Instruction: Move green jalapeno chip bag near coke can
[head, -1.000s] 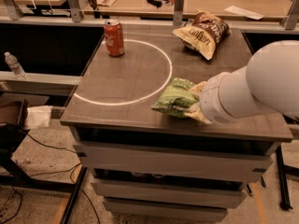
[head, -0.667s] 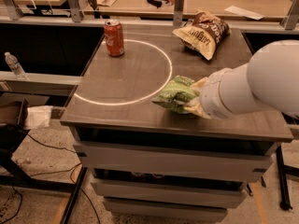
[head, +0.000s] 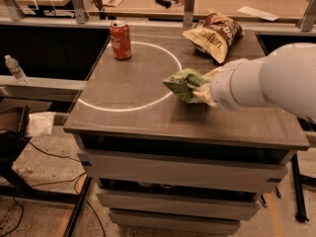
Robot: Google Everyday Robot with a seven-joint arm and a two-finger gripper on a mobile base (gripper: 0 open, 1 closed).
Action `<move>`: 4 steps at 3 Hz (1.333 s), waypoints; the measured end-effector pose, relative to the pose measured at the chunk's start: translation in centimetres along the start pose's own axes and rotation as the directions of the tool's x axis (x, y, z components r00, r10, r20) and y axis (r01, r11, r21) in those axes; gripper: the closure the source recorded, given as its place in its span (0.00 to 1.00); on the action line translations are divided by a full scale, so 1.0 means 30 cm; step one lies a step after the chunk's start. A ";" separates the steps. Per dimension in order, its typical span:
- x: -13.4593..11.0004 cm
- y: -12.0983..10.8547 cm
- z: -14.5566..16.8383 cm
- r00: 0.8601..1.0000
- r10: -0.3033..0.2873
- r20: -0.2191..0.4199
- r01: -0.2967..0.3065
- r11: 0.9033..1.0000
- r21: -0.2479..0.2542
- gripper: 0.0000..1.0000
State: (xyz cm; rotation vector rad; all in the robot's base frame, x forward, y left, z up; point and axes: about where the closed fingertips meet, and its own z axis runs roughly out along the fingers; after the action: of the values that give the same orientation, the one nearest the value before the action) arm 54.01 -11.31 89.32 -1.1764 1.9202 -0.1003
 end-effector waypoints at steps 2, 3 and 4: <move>-0.120 -0.131 0.065 0.989 0.077 0.125 -0.088 0.993 0.083 1.00; -0.162 -0.199 0.128 0.983 0.101 0.154 -0.118 0.988 0.104 1.00; -0.198 -0.243 0.200 0.975 0.127 0.183 -0.145 0.986 0.087 1.00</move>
Offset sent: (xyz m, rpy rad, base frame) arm 0.0778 0.0211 0.0377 0.1919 -0.1471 -0.0697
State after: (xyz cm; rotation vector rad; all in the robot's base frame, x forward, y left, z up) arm 64.35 -8.78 92.66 -0.9520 1.8117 -0.0170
